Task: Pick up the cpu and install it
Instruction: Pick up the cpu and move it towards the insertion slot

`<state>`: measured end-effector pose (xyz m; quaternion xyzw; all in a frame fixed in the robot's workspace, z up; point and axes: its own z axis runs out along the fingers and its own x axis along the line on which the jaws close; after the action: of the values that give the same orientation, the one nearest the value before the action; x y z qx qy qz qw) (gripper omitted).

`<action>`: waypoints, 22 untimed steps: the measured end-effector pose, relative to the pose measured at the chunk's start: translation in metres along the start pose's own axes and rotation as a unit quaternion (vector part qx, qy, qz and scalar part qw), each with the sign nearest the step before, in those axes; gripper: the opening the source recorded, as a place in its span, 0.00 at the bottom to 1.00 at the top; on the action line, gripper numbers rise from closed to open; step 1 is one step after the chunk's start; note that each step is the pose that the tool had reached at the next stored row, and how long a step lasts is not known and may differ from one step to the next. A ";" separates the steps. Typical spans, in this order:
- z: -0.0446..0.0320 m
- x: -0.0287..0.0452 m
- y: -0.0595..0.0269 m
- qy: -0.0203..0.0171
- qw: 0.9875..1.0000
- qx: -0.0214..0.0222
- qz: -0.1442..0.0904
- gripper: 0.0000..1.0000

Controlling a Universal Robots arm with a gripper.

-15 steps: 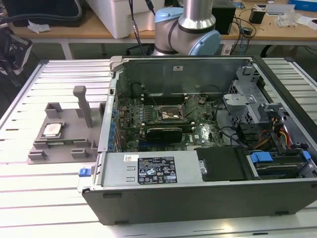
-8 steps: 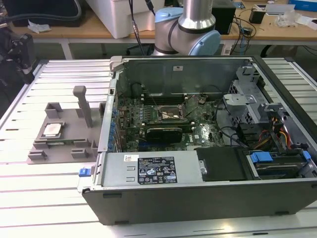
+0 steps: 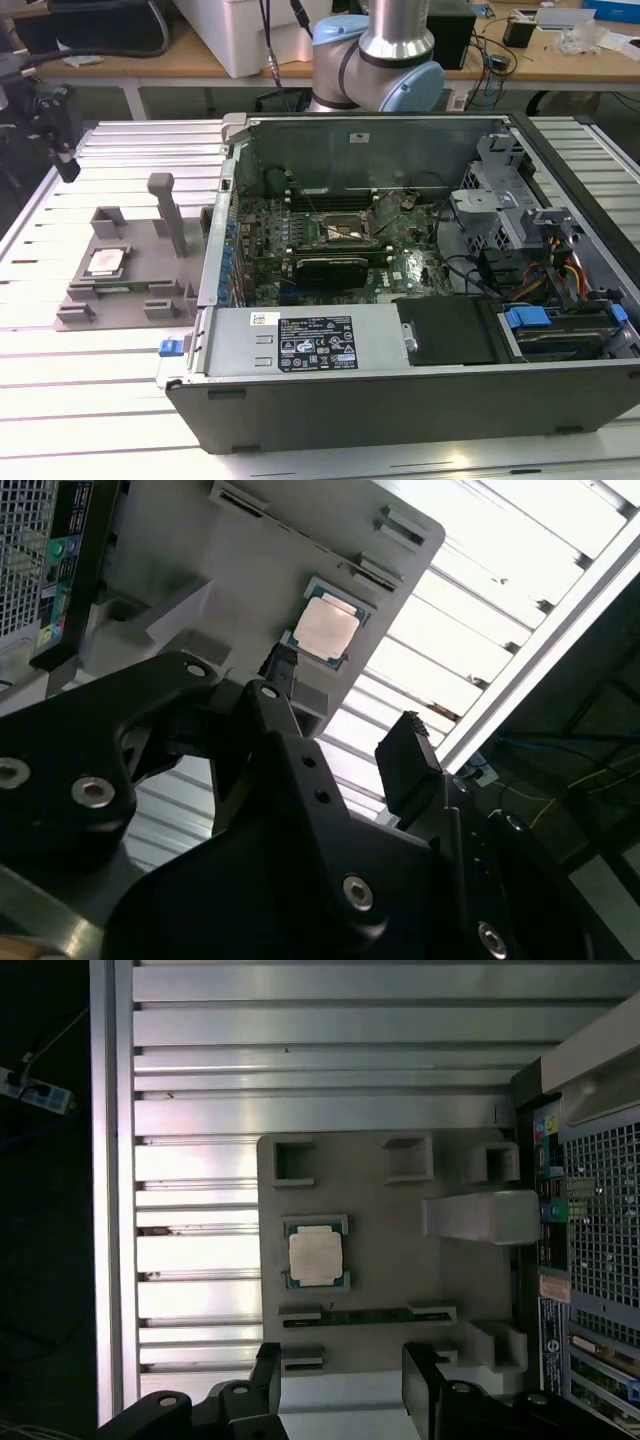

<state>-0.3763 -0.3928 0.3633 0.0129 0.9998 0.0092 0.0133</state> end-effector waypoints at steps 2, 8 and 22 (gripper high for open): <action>0.0073 0.0017 -0.0001 0.000 1.000 0.000 0.002 0.60; 0.0223 0.0060 0.0027 0.000 1.000 0.000 0.005 0.60; 0.0658 0.0090 0.0358 0.001 1.000 -0.001 -0.029 0.60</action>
<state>-0.3827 -0.3556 0.2979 -0.0159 0.9997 0.0095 0.0130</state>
